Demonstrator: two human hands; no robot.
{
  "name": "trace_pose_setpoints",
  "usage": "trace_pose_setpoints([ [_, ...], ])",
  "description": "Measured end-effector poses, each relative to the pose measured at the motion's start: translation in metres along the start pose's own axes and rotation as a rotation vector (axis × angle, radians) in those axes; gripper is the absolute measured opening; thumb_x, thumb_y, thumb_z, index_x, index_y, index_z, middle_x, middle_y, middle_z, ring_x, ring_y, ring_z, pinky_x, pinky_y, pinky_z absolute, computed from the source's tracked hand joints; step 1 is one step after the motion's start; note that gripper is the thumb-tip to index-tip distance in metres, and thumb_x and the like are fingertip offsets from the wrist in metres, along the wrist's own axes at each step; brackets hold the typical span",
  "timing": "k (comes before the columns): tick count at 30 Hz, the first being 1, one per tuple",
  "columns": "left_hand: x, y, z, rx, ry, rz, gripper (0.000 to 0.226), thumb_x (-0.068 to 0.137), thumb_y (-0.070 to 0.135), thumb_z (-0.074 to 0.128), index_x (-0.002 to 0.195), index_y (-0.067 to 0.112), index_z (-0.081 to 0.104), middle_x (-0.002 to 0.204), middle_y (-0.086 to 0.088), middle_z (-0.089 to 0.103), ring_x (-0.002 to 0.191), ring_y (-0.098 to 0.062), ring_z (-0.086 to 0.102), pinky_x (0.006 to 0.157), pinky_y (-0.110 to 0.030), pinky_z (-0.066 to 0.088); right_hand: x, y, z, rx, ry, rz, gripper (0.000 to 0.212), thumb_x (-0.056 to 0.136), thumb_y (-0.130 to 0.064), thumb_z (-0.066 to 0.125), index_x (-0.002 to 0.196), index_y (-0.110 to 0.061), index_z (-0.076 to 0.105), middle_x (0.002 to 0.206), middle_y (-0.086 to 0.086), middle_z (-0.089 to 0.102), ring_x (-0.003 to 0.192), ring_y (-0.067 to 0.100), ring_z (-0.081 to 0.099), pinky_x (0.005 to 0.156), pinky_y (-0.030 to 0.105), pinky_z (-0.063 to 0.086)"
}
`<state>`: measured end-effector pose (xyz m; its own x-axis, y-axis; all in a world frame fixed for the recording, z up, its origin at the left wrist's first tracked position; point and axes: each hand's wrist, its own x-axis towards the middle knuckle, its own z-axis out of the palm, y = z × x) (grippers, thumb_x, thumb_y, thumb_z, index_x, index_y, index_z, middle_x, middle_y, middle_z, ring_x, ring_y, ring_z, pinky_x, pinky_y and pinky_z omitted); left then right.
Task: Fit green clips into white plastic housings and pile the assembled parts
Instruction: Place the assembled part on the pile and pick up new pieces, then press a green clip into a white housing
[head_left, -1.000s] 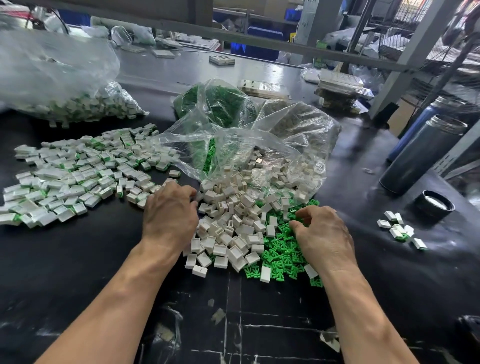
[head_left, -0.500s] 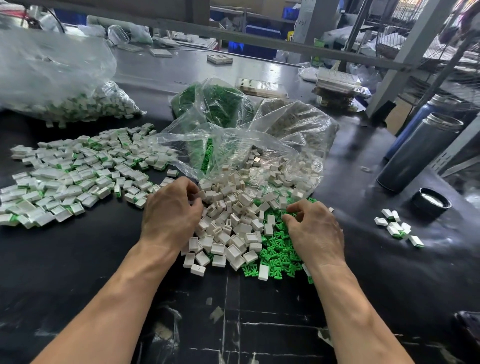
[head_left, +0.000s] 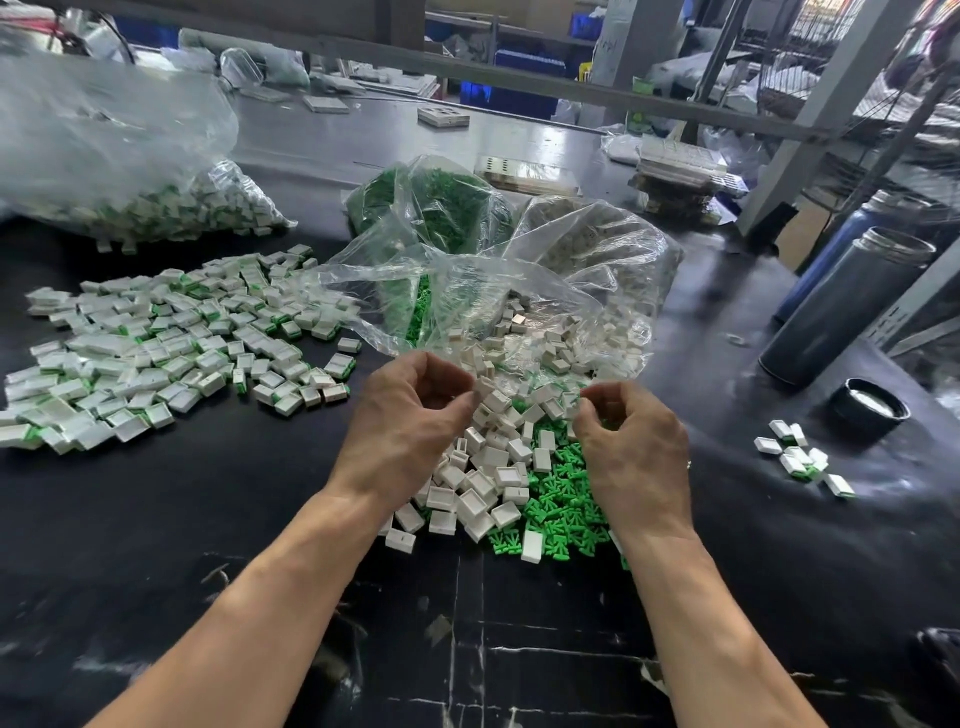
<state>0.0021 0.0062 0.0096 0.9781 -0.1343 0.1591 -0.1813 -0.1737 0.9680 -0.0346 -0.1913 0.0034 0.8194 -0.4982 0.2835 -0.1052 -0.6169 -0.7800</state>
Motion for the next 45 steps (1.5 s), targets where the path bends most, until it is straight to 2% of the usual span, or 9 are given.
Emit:
trace_pose_setpoints([
  [2,-0.002,0.002,0.002,-0.065,-0.03,-0.004,0.018,0.086,0.025,0.079,0.1,0.02,0.068,0.09,0.005,0.074,0.084,-0.007,0.071,0.076,-0.018,0.057,-0.005,-0.003,0.001,0.217,-0.051,0.024,0.011,0.096,-0.021,0.07,0.1,-0.031,0.073,0.082,-0.01,0.073,0.073,0.001,0.067,0.067,0.025,0.055],
  [4,-0.003,0.002,0.004,-0.119,-0.049,-0.007,0.018,0.087,0.024,0.079,0.102,0.021,0.069,0.092,0.007,0.075,0.086,-0.008,0.072,0.077,-0.019,0.057,-0.01,-0.005,0.003,0.381,-0.119,0.031,0.018,0.095,-0.015,0.072,0.098,-0.033,0.075,0.077,-0.012,0.073,0.064,0.0,0.064,0.059,0.018,0.05],
  [7,-0.005,0.002,0.008,-0.168,-0.088,-0.008,0.018,0.09,0.018,0.076,0.107,0.023,0.072,0.096,0.003,0.075,0.087,-0.008,0.071,0.075,-0.02,0.056,-0.013,-0.01,0.007,0.554,-0.183,0.046,0.02,0.094,-0.007,0.072,0.096,-0.026,0.076,0.081,-0.001,0.077,0.064,0.009,0.067,0.056,0.021,0.052],
  [11,-0.006,0.0,0.014,-0.173,-0.116,0.001,0.012,0.092,0.016,0.074,0.103,0.02,0.076,0.092,0.0,0.077,0.079,-0.005,0.069,0.069,-0.017,0.053,-0.015,-0.013,0.008,0.784,-0.249,0.115,0.006,0.094,-0.007,0.072,0.098,-0.012,0.073,0.086,0.013,0.078,0.067,0.021,0.073,0.053,0.026,0.055],
  [16,-0.006,-0.003,0.017,-0.153,-0.147,0.004,0.01,0.09,0.02,0.077,0.1,0.02,0.077,0.087,0.0,0.076,0.072,-0.002,0.065,0.065,-0.016,0.051,-0.017,-0.013,0.011,0.917,-0.345,0.2,0.011,0.08,-0.024,0.08,0.09,-0.02,0.08,0.075,0.001,0.07,0.065,0.012,0.063,0.052,0.023,0.051],
  [29,-0.005,-0.006,0.017,-0.227,-0.177,-0.015,0.01,0.091,0.008,0.075,0.1,0.011,0.076,0.084,-0.003,0.075,0.072,-0.01,0.067,0.066,-0.022,0.055,-0.02,-0.012,0.013,0.786,-0.301,0.143,0.005,0.092,-0.011,0.076,0.089,-0.016,0.077,0.071,0.002,0.069,0.061,0.012,0.061,0.052,0.022,0.05],
  [36,-0.007,-0.005,0.017,-0.225,-0.152,-0.015,0.007,0.09,0.007,0.075,0.095,0.012,0.077,0.079,-0.001,0.075,0.067,-0.008,0.066,0.064,-0.019,0.054,-0.024,-0.016,0.014,0.61,-0.245,0.037,0.004,0.093,-0.018,0.077,0.094,-0.019,0.073,0.076,-0.001,0.073,0.064,0.012,0.065,0.06,0.027,0.055],
  [41,-0.007,-0.004,0.016,-0.207,-0.144,-0.023,0.01,0.091,0.004,0.074,0.093,0.014,0.077,0.076,0.001,0.073,0.065,-0.008,0.063,0.063,-0.02,0.054,-0.024,-0.017,0.01,0.579,-0.291,0.018,0.003,0.095,-0.016,0.075,0.093,-0.017,0.073,0.076,0.001,0.074,0.061,0.011,0.065,0.058,0.023,0.054],
  [45,-0.007,-0.003,0.014,-0.077,-0.148,0.026,0.01,0.09,0.008,0.076,0.096,0.016,0.077,0.08,0.005,0.073,0.069,-0.003,0.063,0.068,-0.02,0.053,-0.021,-0.01,0.004,0.352,-0.35,-0.108,0.006,0.095,-0.026,0.074,0.09,-0.026,0.071,0.077,-0.006,0.072,0.067,0.008,0.066,0.064,0.028,0.056],
])
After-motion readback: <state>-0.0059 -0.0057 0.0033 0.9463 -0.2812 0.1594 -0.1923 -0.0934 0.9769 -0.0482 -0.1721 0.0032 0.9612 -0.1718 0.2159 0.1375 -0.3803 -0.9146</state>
